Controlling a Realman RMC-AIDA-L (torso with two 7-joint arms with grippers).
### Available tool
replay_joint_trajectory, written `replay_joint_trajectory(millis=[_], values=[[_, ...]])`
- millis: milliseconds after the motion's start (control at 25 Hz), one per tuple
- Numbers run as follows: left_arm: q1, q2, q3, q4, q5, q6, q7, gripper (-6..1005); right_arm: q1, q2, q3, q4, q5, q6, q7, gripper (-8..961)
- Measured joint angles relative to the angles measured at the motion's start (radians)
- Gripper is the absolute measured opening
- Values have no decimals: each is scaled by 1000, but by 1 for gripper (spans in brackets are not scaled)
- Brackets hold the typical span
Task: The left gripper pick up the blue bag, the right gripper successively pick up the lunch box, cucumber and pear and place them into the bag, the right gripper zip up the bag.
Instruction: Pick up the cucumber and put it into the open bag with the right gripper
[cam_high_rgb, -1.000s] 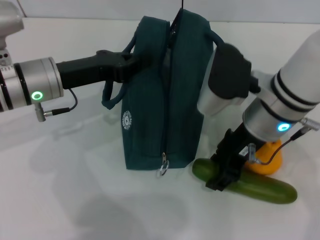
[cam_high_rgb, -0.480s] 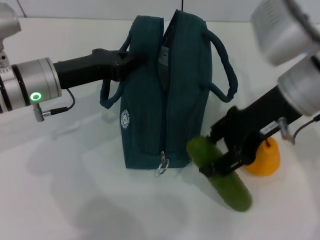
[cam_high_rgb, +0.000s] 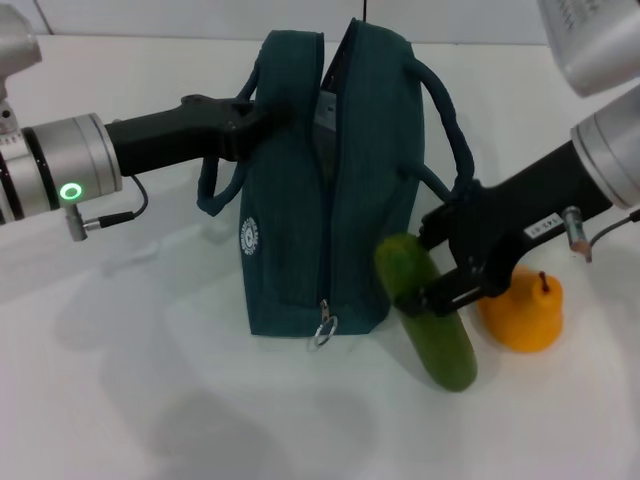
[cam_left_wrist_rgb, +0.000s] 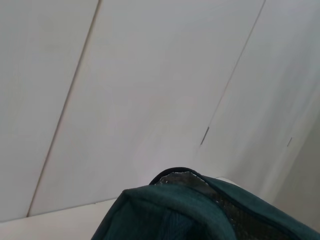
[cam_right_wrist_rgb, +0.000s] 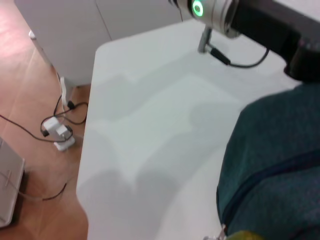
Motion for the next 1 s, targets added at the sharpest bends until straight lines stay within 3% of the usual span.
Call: replay_joint_trajectory(millis=[400, 680, 1000], values=[[-2, 0, 0, 4, 0, 0, 8, 48, -27, -3, 83, -3, 84, -21, -104, 581], [6, 0, -27, 6, -50, 2, 38, 49, -39, -4, 195, -4, 176, -85, -169, 582], [20, 4, -36, 14, -98, 25, 41, 50, -100, -2, 308, 17, 337, -43, -298, 582]])
